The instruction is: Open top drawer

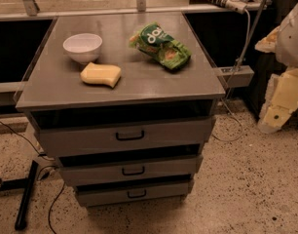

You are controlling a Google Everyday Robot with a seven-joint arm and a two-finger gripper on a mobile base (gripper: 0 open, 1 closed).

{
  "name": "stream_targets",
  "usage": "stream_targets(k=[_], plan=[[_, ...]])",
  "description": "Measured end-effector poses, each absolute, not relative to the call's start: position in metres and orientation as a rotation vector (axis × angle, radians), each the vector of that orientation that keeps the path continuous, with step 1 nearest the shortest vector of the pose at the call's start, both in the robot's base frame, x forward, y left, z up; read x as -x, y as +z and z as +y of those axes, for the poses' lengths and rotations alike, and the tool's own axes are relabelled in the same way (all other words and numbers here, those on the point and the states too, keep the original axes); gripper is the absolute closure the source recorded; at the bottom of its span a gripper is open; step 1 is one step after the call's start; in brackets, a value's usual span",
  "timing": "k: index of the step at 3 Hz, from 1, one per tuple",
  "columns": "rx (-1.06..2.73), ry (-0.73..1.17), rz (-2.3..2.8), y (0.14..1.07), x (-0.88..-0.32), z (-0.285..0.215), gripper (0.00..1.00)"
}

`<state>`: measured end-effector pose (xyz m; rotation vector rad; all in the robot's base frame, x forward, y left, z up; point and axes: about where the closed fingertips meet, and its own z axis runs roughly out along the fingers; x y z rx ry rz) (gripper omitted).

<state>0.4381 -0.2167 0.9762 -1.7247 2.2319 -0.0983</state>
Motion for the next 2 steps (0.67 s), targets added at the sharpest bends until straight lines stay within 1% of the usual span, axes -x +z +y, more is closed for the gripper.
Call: stream_targets(k=[2], plan=[[1.748,-0.076,2.211,0.966,-0.436,-0.211,0.0]])
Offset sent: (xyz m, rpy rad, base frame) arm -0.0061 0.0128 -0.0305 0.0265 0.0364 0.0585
